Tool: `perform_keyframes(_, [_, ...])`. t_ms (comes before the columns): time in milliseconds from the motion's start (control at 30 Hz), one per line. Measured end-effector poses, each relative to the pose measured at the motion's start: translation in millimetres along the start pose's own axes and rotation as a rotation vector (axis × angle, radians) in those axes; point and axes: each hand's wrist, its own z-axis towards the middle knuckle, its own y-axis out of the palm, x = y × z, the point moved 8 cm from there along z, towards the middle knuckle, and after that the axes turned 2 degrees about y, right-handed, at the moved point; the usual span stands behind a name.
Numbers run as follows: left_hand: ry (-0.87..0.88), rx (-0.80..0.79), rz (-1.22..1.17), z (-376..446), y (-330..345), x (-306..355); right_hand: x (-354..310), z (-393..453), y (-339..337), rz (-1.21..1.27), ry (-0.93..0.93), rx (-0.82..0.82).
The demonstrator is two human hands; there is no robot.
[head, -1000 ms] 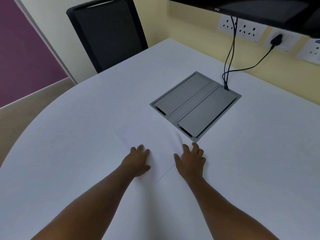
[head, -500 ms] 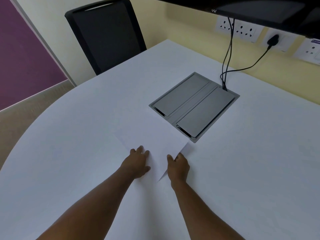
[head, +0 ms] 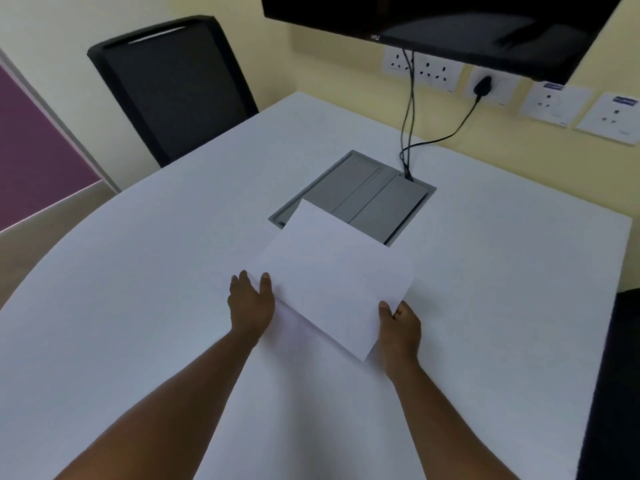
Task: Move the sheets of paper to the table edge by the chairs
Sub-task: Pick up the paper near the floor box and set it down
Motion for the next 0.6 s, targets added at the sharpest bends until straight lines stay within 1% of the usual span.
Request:
perform_keyframes(133, [-0.084, -0.047, -0.182, 0, 13, 21, 1, 12, -54, 0.061, 0.018, 0.035])
perform_keyframes(300, [-0.126, -0.245, -0.444, -14, 57, 54, -1, 23, -120, 0.137, 0.04, 0.084])
perform_keyframes(400, [-0.097, -0.296, -0.453, -25, 82, 68, 0, 31, -156, 0.151, 0.045, 0.117])
perform_keyframes(533, [-0.039, -0.356, -0.381, -40, 116, 87, 11, 47, -200, 0.124, 0.063, 0.166])
perform_keyframes(600, [-0.008, -0.373, -0.349, -46, 133, 97, 17, 54, -221, 0.092, 0.072, 0.221])
